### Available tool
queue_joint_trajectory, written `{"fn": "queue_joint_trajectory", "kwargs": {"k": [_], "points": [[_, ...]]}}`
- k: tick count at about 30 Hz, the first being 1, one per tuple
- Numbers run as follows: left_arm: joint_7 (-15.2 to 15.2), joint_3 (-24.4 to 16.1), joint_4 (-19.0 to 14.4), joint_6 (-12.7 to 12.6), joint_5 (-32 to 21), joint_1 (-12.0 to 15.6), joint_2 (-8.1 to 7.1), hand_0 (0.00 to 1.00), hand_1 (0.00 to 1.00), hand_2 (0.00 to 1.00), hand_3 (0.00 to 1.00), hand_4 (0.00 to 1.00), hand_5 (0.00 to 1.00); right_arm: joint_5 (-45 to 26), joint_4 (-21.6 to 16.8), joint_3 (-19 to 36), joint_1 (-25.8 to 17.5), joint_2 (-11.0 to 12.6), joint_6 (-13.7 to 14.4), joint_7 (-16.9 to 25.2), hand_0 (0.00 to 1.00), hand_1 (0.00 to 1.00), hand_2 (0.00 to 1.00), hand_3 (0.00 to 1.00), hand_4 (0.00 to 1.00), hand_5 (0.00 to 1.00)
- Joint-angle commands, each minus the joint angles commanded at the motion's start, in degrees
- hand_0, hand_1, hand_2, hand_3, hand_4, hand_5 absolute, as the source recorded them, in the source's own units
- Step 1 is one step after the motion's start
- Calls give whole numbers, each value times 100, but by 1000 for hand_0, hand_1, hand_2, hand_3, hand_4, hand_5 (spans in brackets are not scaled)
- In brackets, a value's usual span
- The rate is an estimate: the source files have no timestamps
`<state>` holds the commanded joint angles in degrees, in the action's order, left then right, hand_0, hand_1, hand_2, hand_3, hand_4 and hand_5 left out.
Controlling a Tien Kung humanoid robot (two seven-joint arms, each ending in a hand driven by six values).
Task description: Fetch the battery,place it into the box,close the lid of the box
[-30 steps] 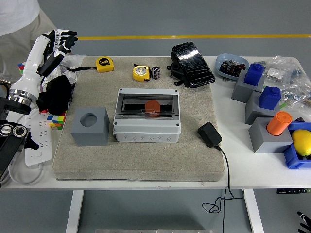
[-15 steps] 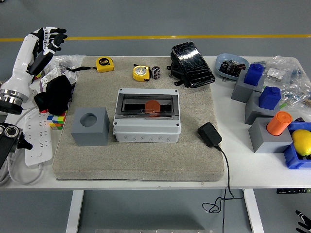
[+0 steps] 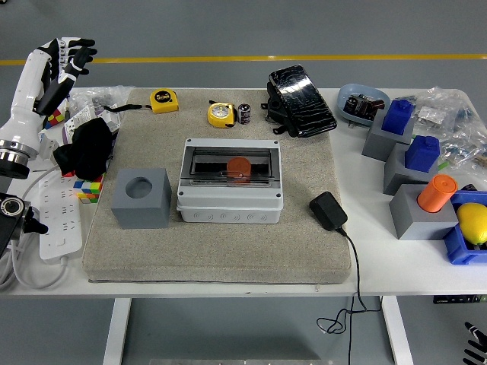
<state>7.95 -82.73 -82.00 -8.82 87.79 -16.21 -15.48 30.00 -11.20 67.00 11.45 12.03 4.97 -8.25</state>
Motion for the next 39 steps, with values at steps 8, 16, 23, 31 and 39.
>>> {"fn": "queue_joint_trajectory", "kwargs": {"k": [8,16,23,31,39], "points": [[-4,-62,-72,18,23,36,-30,539,689,692,701,998,998,7,13,-8,15,3,16,-31,660,666,659,552,958,461],[1,-101,-62,26,23,56,-29,542,689,693,701,998,998,29,11,16,41,1,55,-25,659,666,659,552,957,460],[0,-123,-57,42,24,98,-31,540,689,694,700,998,998,39,19,11,23,-18,76,-28,660,667,659,551,957,460],[1,-64,-37,49,14,-39,-52,541,690,695,699,998,998,14,-5,-40,138,-79,60,-4,660,666,659,552,956,460],[-6,17,-74,54,9,57,-110,539,689,695,699,998,998,-18,2,-166,20,-17,61,-47,660,666,659,551,956,461]]}}
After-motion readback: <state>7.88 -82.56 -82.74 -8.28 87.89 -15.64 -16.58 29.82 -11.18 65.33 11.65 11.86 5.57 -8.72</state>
